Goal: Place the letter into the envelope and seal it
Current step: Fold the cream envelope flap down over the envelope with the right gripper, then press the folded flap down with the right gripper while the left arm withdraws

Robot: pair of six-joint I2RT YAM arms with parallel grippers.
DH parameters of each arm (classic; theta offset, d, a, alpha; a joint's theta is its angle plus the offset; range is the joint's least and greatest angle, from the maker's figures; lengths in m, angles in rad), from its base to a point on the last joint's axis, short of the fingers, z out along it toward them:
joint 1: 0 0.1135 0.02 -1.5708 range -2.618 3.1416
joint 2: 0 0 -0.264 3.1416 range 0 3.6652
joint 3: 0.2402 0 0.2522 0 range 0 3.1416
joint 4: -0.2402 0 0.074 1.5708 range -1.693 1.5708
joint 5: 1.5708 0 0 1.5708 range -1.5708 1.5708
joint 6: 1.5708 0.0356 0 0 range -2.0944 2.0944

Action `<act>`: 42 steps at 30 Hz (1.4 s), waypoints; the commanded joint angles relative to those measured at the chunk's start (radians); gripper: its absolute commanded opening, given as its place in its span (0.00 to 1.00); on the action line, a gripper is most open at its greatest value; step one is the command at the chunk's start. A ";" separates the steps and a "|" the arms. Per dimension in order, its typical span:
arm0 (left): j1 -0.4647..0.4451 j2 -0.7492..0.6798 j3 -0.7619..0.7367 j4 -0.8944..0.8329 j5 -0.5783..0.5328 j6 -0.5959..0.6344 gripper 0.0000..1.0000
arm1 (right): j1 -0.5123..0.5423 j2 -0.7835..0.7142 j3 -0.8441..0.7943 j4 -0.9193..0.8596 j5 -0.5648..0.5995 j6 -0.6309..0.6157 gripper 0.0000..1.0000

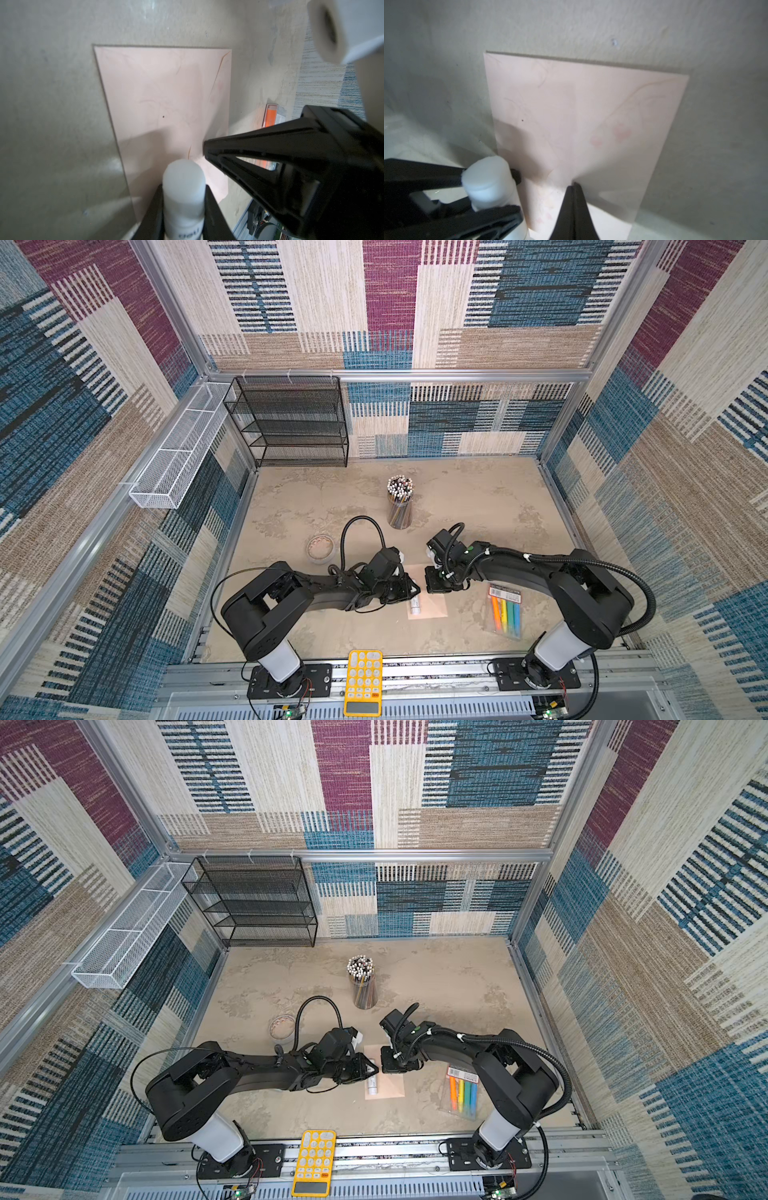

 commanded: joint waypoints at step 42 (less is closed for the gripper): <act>0.078 -1.103 -0.131 -0.803 -0.270 0.077 0.09 | 0.162 0.366 0.263 -0.232 0.151 0.065 0.21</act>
